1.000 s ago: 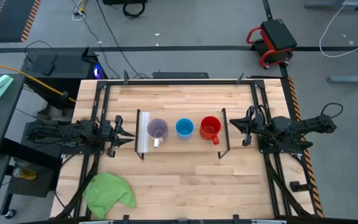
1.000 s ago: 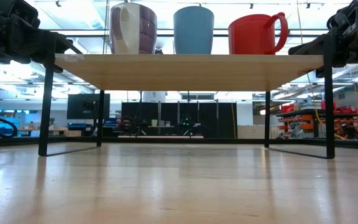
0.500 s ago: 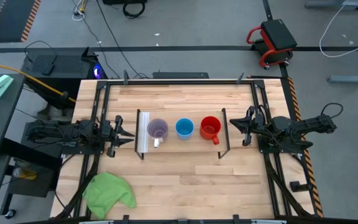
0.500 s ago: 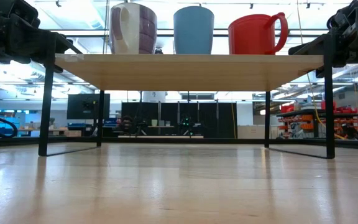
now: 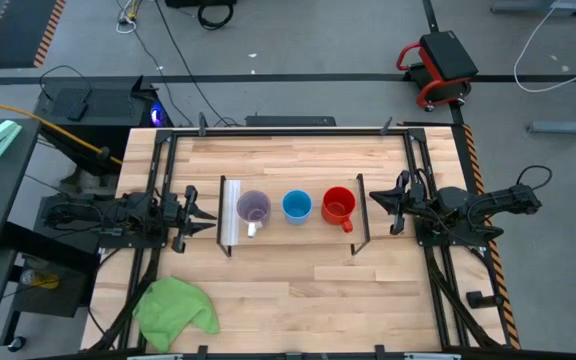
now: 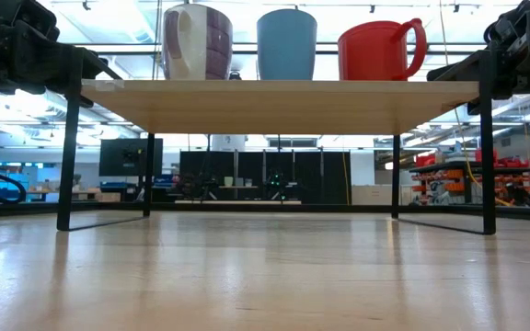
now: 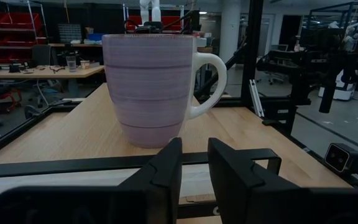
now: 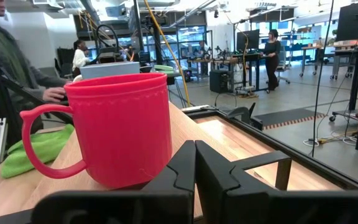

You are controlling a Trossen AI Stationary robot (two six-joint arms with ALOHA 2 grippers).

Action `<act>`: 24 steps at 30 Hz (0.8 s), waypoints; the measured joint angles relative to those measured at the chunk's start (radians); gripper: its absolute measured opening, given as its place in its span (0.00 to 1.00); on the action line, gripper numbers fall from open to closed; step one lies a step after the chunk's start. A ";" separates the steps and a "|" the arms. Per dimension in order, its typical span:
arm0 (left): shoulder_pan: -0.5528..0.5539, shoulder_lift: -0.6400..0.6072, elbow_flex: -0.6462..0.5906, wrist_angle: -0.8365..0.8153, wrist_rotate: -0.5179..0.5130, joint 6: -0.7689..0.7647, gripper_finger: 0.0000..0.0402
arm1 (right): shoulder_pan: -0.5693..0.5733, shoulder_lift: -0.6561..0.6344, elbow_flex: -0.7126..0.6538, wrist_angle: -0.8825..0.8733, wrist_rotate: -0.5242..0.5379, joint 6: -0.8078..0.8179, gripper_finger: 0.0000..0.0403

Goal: Stack small to large cups/mugs on shelf
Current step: Return to home position

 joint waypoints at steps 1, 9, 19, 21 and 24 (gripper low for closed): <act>0.000 0.000 0.000 0.000 0.000 0.000 0.22 | 0.000 0.000 0.000 0.000 0.000 0.000 0.04; 0.000 0.000 0.000 0.000 0.000 0.000 0.21 | 0.000 0.000 0.000 0.000 0.000 0.000 0.04; 0.000 0.000 0.000 0.000 0.000 0.000 0.22 | 0.000 0.000 0.000 0.000 0.000 0.000 0.04; 0.000 0.000 0.000 0.000 0.000 0.000 0.22 | 0.000 0.000 0.000 0.000 0.000 0.000 0.04; 0.000 0.000 0.000 0.000 0.000 0.000 0.22 | 0.000 0.000 0.000 0.000 0.000 0.000 0.04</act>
